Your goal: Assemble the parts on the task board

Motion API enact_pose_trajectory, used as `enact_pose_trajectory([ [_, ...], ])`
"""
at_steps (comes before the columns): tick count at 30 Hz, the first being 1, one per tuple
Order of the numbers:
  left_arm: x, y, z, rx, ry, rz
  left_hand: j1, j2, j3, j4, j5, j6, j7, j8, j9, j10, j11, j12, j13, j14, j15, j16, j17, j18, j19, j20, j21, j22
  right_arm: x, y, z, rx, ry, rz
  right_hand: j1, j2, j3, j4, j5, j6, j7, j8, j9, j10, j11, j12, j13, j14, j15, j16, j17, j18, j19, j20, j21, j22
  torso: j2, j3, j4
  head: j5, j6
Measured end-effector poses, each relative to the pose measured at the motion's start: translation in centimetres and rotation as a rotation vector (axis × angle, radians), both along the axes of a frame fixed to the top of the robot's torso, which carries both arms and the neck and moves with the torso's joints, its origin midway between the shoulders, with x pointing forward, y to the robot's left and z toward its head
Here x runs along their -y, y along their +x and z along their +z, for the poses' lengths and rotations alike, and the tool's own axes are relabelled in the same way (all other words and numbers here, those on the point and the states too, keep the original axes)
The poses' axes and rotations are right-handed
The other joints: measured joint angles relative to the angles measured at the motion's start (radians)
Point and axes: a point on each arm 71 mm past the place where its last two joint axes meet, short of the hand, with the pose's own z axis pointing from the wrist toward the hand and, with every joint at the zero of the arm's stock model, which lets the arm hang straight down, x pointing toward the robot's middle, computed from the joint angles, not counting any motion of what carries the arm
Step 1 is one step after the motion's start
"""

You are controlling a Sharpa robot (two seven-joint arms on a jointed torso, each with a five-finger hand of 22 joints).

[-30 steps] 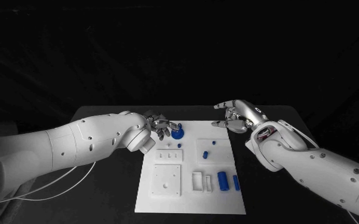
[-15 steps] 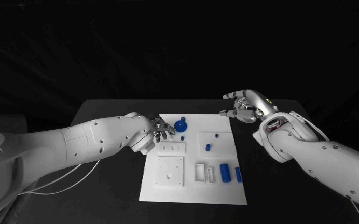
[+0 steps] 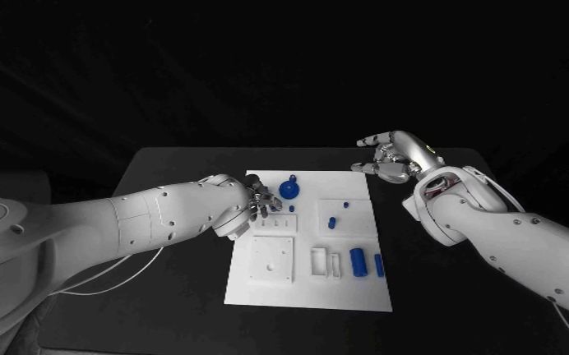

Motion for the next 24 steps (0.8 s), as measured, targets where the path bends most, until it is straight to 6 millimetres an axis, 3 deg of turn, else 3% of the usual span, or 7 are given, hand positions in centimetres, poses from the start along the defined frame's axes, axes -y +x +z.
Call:
enact_pose_trajectory([
  [3,0.1,-0.1,-0.2,0.005,0.019,-0.007,-0.002,-0.002,0.000,0.000,0.004,0.000,0.000,0.000,0.002,0.000,0.000,0.001,0.000,0.001,0.001,0.000,0.001,0.000,0.003,0.000,-0.003,0.006,0.0,0.0,0.0,-0.002,0.001,0.000,-0.004,0.004,0.000,0.000,0.008,0.000,0.000,0.000,0.000,0.000,0.000,0.000,0.000,0.000,0.000,0.000,0.000,0.000,0.000,0.000,-0.003,0.000,-0.002,0.0018,0.0013,0.001,-0.004],
  [8,0.1,-0.1,-0.6,0.006,0.044,-0.008,-0.002,-0.002,0.002,-0.002,0.005,0.000,0.000,-0.003,0.016,0.000,0.000,0.001,-0.002,0.006,-0.003,-0.007,0.010,0.000,0.035,0.000,-0.086,0.107,-0.1,0.1,-0.1,-0.005,0.002,0.001,-0.004,0.004,0.003,-0.003,0.010,0.000,0.000,0.000,0.000,0.000,0.000,0.000,0.000,0.000,0.000,0.000,0.000,0.000,0.000,0.000,-0.003,0.000,-0.005,0.0052,0.0026,0.004,-0.011],
  [12,0.2,-0.3,-1.1,-0.001,0.055,-0.010,-0.002,-0.002,0.002,-0.003,0.005,0.000,0.000,-0.006,0.016,0.000,0.000,0.001,-0.004,0.011,-0.004,-0.013,0.008,0.000,0.039,0.000,-0.106,0.133,-0.2,0.1,-0.1,-0.008,0.002,0.000,-0.005,0.005,0.003,-0.003,0.015,0.000,0.000,0.000,0.000,0.000,0.000,0.000,0.000,0.000,0.000,0.000,0.000,0.000,0.000,0.000,-0.003,0.000,-0.007,0.0064,0.0026,0.007,-0.012],
  [24,0.4,-0.7,-2.2,-0.018,0.074,-0.014,-0.002,-0.002,0.002,-0.004,0.005,0.000,0.000,-0.003,0.029,0.000,0.000,0.001,-0.009,0.014,-0.001,-0.017,0.002,0.000,0.046,0.000,-0.124,0.157,-0.1,0.3,-0.3,-0.016,0.002,-0.004,-0.008,0.008,0.017,-0.005,0.008,0.000,0.000,0.000,0.000,0.000,0.000,0.000,-0.002,0.000,0.000,0.000,0.000,0.000,0.000,0.000,-0.003,0.000,-0.007,0.0064,0.0013,0.011,-0.014],
])
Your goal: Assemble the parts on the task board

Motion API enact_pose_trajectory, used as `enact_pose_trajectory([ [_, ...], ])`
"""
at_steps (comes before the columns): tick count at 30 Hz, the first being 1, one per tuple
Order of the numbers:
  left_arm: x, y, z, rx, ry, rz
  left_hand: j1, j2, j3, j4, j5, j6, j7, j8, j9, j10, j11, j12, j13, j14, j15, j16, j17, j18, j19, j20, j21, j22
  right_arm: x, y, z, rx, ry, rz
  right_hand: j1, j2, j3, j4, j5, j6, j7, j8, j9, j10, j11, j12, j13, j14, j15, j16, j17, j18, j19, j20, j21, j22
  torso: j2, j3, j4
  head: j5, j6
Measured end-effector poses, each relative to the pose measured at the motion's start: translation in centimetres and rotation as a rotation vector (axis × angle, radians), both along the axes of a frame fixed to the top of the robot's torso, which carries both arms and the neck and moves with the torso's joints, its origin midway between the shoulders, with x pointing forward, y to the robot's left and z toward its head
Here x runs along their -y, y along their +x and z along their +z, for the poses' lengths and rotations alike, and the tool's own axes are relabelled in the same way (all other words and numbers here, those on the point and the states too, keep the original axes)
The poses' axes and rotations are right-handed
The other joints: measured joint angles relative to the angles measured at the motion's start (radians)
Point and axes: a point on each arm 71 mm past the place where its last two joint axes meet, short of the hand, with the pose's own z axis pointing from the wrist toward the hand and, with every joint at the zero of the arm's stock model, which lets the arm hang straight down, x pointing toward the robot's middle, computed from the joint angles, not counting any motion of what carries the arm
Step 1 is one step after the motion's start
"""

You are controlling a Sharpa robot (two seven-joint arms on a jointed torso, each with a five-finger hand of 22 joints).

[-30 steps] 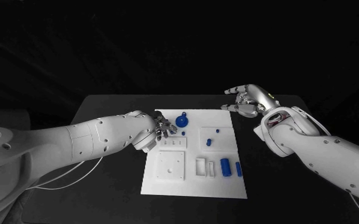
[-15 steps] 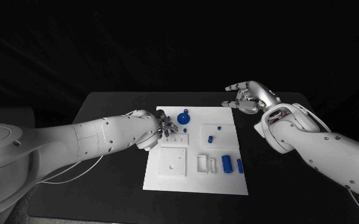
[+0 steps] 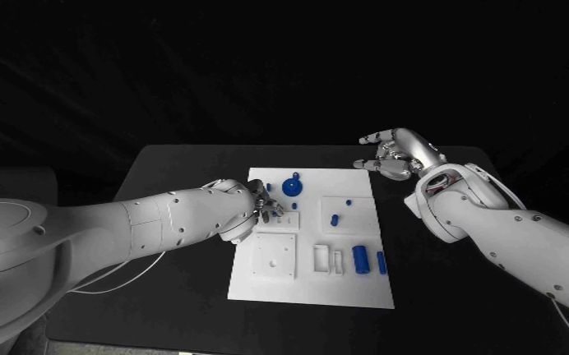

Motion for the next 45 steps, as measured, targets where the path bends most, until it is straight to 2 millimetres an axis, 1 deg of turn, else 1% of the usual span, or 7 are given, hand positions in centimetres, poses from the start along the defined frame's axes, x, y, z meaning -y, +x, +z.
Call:
enact_pose_trajectory([
  [3,0.09,-0.13,-0.26,-0.005,0.002,-0.001,0.000,0.000,0.001,-0.001,0.000,0.000,0.000,0.000,0.000,0.000,0.000,0.000,-0.001,0.000,0.000,0.000,0.000,0.000,0.000,0.000,-0.009,0.007,0.02,0.05,-0.05,-0.002,0.000,-0.001,0.000,0.000,0.000,0.000,0.000,0.000,0.000,0.000,0.000,0.000,0.000,0.000,0.000,0.000,0.000,0.000,0.000,0.000,0.000,0.000,0.000,0.000,0.000,-0.0012,0.0000,0.000,-0.001],
  [16,0.29,-0.33,-0.69,-0.022,0.009,-0.003,0.000,0.000,0.002,-0.002,-0.006,0.000,0.000,-0.001,0.001,0.000,0.000,0.000,-0.003,-0.001,0.000,0.000,-0.004,0.000,0.007,0.000,-0.027,0.026,0.08,0.13,-0.16,-0.008,-0.002,-0.003,0.000,0.000,0.000,0.000,0.000,0.000,0.000,0.000,0.000,0.000,0.000,0.000,0.000,0.000,0.000,0.000,0.000,0.000,0.000,0.000,0.000,0.000,0.001,-0.0033,0.0001,-0.001,-0.007],
  [21,0.26,-0.31,-0.74,-0.028,0.012,-0.003,0.000,0.000,0.004,-0.004,-0.020,0.000,0.000,-0.002,0.001,0.000,0.000,0.000,-0.003,-0.001,-0.001,0.000,-0.003,0.000,0.008,0.001,-0.034,0.035,0.06,0.14,-0.18,-0.009,-0.002,-0.003,0.000,0.000,0.000,0.000,0.000,0.000,0.000,0.000,0.000,0.000,0.000,0.000,0.000,0.000,0.000,0.000,0.000,0.000,0.000,0.000,0.000,0.000,0.001,-0.0033,0.0000,-0.002,-0.008],
  [25,0.20,-0.27,-0.77,-0.030,0.014,-0.002,0.000,0.000,0.004,-0.006,-0.021,0.000,0.000,-0.004,0.001,0.000,0.000,0.000,-0.003,-0.001,-0.001,0.000,-0.003,0.000,0.011,0.004,-0.039,0.040,0.08,0.15,-0.19,-0.010,-0.003,-0.003,0.000,0.000,0.000,0.000,0.000,0.000,0.000,0.000,0.000,0.000,0.000,0.000,0.000,0.000,0.000,0.000,0.000,0.000,0.000,0.000,0.000,0.000,0.001,-0.0039,0.0000,-0.003,-0.008],
  [38,0.41,-0.25,-0.85,-0.042,0.018,-0.011,0.000,0.000,0.007,-0.010,-0.025,0.000,0.000,0.001,0.002,-0.003,0.004,0.000,-0.001,-0.001,0.000,0.000,-0.003,0.000,0.019,0.002,-0.060,0.062,0.13,0.18,-0.24,-0.013,-0.004,-0.004,0.000,0.000,0.000,0.000,0.000,0.000,0.000,0.000,0.000,0.000,0.000,0.000,0.000,0.000,0.000,0.000,0.000,0.000,0.000,0.000,0.000,0.000,0.000,-0.0036,0.0000,-0.006,-0.010],
  [40,0.44,-0.23,-0.87,-0.044,0.018,-0.012,0.000,0.000,0.007,-0.010,-0.028,0.000,0.000,0.001,0.008,-0.001,0.006,0.000,-0.001,-0.001,0.000,0.000,-0.004,-0.001,0.023,-0.002,-0.069,0.071,0.13,0.18,-0.24,-0.013,-0.004,-0.004,0.000,0.000,0.000,0.000,0.000,0.000,0.000,0.000,0.000,0.000,0.000,0.000,0.000,0.000,0.000,0.000,0.000,0.000,0.000,0.000,0.000,0.000,0.000,-0.0035,0.0001,-0.006,-0.010],
  [45,0.56,-0.22,-0.89,-0.047,0.019,-0.015,0.000,0.000,0.008,-0.011,-0.035,0.000,0.000,0.001,0.021,-0.001,0.006,0.000,-0.001,-0.001,0.001,0.000,-0.004,-0.001,0.027,0.002,-0.075,0.081,0.13,0.18,-0.25,-0.014,-0.005,-0.004,0.000,0.000,0.000,0.000,0.000,0.000,0.000,0.000,0.000,0.000,0.000,0.000,0.000,0.000,0.000,0.000,0.000,0.000,0.000,0.000,0.000,0.000,0.000,-0.0035,0.0000,-0.006,-0.011],
])
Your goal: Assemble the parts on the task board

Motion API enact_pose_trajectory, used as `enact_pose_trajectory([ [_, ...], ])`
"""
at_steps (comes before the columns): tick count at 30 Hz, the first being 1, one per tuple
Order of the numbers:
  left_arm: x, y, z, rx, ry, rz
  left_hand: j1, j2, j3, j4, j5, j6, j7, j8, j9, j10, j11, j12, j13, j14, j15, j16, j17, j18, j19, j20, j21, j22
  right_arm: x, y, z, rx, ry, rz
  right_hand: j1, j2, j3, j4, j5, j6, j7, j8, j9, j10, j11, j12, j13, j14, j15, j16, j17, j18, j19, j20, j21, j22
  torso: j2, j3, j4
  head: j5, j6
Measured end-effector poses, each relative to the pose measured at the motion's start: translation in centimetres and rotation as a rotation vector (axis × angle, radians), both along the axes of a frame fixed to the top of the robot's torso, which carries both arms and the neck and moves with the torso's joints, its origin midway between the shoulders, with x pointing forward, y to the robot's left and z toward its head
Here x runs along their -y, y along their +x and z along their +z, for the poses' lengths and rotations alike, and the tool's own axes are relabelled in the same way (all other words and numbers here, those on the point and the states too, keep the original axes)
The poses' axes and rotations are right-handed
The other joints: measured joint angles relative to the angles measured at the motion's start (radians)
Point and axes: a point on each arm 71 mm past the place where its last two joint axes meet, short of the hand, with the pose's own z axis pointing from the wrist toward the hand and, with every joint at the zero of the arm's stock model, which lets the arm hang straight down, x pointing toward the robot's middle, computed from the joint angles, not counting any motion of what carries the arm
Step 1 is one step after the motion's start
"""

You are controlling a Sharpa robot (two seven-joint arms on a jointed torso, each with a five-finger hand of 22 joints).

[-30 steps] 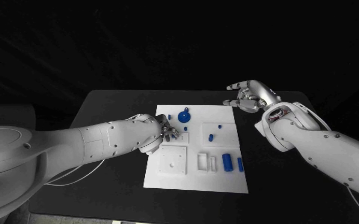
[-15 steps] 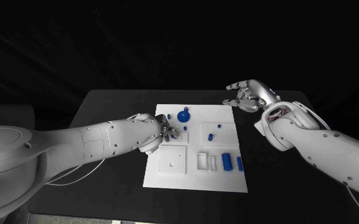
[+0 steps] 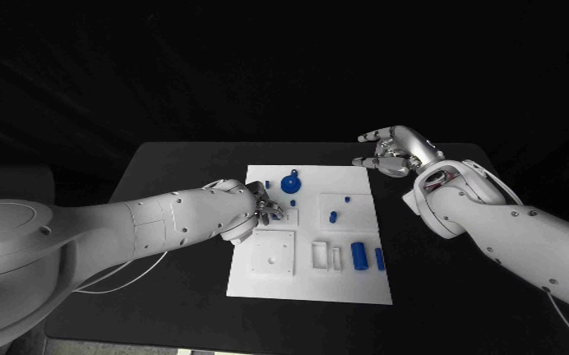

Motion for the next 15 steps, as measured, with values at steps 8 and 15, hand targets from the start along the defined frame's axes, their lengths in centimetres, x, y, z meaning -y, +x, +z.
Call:
enact_pose_trajectory([
  [8,0.05,0.04,-0.01,-0.004,0.002,-0.003,0.000,0.000,0.000,0.000,-0.002,0.000,0.000,-0.002,0.015,0.000,0.000,0.000,0.000,-0.001,0.002,0.000,-0.002,0.000,0.000,0.000,-0.011,0.012,0.02,0.01,-0.01,-0.001,0.000,0.000,0.000,0.000,0.000,0.000,0.000,0.000,0.000,0.000,0.000,0.000,0.000,0.000,0.000,0.000,0.000,0.000,0.000,0.000,0.000,0.000,0.000,0.000,0.000,0.0000,-0.0001,0.000,0.000],
  [15,0.03,0.09,-0.02,-0.006,0.007,-0.007,0.008,-0.008,0.004,-0.001,-0.017,0.000,0.000,0.009,0.023,0.000,0.000,0.000,0.000,-0.001,0.002,-0.006,-0.006,-0.001,0.011,0.000,-0.034,0.038,0.02,0.01,-0.02,-0.002,-0.001,0.000,0.000,0.000,0.006,0.000,0.000,0.009,-0.001,0.000,0.000,0.000,0.000,0.000,0.000,0.000,0.000,0.000,0.000,0.000,0.000,0.000,0.000,0.000,0.000,0.0000,-0.0001,0.000,0.000],
])
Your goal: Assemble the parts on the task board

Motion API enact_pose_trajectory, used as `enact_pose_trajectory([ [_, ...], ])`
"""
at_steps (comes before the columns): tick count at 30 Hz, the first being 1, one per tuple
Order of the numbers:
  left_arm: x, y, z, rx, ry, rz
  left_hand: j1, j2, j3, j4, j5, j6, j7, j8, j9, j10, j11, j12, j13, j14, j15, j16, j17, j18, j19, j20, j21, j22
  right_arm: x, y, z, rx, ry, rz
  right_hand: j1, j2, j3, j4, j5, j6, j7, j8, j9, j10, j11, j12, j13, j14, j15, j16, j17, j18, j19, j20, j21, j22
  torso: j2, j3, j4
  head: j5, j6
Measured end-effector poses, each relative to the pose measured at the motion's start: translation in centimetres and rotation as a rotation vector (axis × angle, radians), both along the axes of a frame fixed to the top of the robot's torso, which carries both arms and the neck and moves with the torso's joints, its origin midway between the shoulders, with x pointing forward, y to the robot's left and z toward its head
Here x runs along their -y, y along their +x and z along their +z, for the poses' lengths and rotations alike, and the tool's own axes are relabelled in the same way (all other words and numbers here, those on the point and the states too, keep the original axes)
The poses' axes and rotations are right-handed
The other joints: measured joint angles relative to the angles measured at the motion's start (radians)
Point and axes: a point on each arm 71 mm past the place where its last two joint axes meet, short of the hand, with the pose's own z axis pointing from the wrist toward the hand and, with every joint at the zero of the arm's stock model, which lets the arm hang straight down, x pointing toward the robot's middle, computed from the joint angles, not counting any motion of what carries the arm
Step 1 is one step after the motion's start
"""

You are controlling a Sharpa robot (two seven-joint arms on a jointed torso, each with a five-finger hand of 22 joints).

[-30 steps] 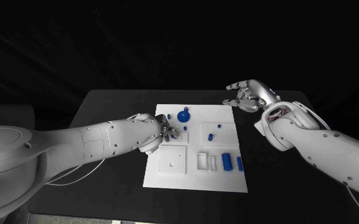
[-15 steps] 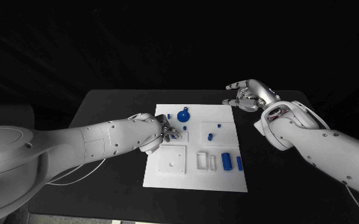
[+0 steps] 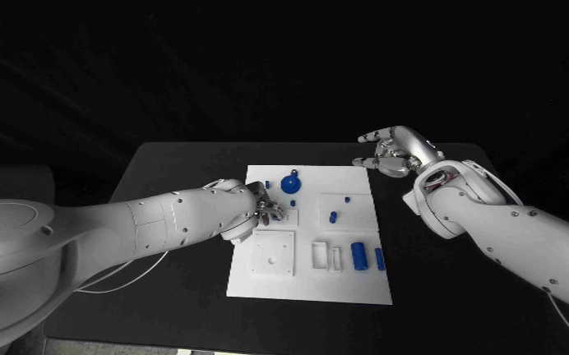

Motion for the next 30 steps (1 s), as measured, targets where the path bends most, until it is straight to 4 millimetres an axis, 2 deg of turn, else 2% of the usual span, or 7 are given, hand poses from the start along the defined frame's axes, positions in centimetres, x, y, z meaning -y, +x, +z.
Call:
enact_pose_trajectory([
  [11,-0.30,0.11,-0.03,0.001,0.014,0.003,0.000,0.000,0.000,0.000,0.000,0.000,0.000,0.040,0.000,0.000,0.000,0.000,0.004,-0.001,0.000,0.000,0.003,-0.005,0.014,0.000,-0.038,0.041,0.02,0.01,-0.03,-0.002,-0.001,-0.001,0.000,0.000,0.000,0.000,0.000,0.000,0.000,0.000,0.000,0.000,0.000,0.000,0.000,0.000,0.000,0.000,0.000,0.000,0.000,0.000,0.000,0.000,0.000,-0.0003,0.0000,0.002,0.002],
  [19,-0.44,0.15,0.00,0.006,0.016,0.009,0.000,0.000,0.000,0.000,-0.004,0.000,0.000,0.044,0.000,0.000,0.000,0.000,0.005,-0.002,0.001,0.000,0.006,-0.005,0.018,-0.004,-0.046,0.051,0.03,0.02,-0.05,-0.004,-0.001,0.000,0.000,0.000,0.000,0.000,0.005,0.000,0.000,0.000,0.000,0.000,0.000,0.000,0.000,0.000,0.000,0.000,0.000,0.000,0.000,0.000,0.000,0.001,0.000,-0.0016,0.0001,0.000,0.004],
  [30,-0.27,-0.11,-0.05,0.009,0.003,0.015,0.000,0.000,0.000,0.000,-0.006,0.000,0.000,0.044,-0.001,0.000,0.000,0.004,0.006,-0.002,0.002,0.000,0.007,-0.005,0.022,0.000,-0.058,0.063,0.03,0.04,-0.08,-0.006,-0.002,-0.001,0.000,0.000,0.000,0.000,0.005,0.009,-0.001,0.000,0.000,0.000,0.000,0.000,0.000,0.000,0.000,0.000,0.000,0.000,0.000,0.000,0.000,0.001,0.001,-0.0016,0.0000,-0.002,0.003],
])
